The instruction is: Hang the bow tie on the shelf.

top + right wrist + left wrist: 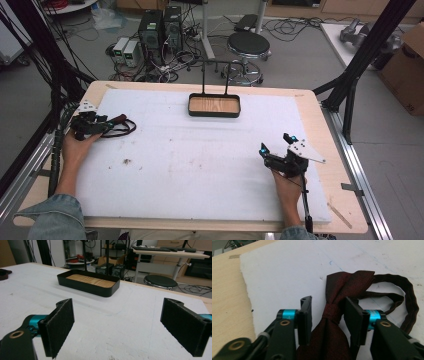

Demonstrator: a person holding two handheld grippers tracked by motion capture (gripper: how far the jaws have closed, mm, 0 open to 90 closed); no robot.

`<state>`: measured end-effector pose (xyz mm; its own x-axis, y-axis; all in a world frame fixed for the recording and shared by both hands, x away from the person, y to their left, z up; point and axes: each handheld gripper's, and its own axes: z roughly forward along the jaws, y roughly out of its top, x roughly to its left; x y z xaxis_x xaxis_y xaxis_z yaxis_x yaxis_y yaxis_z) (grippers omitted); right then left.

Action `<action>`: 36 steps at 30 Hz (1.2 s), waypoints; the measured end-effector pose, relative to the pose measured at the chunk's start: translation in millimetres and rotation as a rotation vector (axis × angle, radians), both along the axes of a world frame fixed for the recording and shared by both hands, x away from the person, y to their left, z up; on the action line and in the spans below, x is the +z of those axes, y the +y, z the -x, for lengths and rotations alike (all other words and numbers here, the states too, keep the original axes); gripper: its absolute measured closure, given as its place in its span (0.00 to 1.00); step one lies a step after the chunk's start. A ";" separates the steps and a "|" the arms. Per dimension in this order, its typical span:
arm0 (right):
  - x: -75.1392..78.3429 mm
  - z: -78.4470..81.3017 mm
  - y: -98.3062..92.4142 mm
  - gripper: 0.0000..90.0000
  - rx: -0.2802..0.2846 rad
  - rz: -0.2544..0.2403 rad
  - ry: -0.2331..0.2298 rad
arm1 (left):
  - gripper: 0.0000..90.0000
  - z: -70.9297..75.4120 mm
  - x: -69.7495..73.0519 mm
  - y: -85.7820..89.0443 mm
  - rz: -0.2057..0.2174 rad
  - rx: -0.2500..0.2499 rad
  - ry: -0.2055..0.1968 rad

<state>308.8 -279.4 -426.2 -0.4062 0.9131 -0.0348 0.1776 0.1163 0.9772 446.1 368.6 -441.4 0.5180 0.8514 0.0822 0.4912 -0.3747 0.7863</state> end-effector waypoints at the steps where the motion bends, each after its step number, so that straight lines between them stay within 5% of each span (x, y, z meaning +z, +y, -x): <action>1: 0.0 0.5 0.5 0.12 0.000 -0.005 0.007 | 0.70 -0.1 0.0 0.0 -0.001 -0.005 0.003; 8: -0.1 0.1 0.2 0.12 0.001 -0.001 0.006 | 0.79 -0.3 -0.3 0.1 0.005 -0.019 0.017; 16: -0.3 -0.2 0.4 0.12 -0.002 -0.002 0.008 | 0.84 1.5 1.7 4.6 0.069 -0.021 0.018; 26: -0.4 -0.7 0.4 0.12 0.004 -0.006 0.006 | 0.85 8.1 22.7 -12.5 0.131 -0.077 -0.067; 36: -0.3 -0.7 -0.2 0.12 0.010 -0.019 0.011 | 0.85 9.6 59.8 -48.6 0.222 -0.152 -0.155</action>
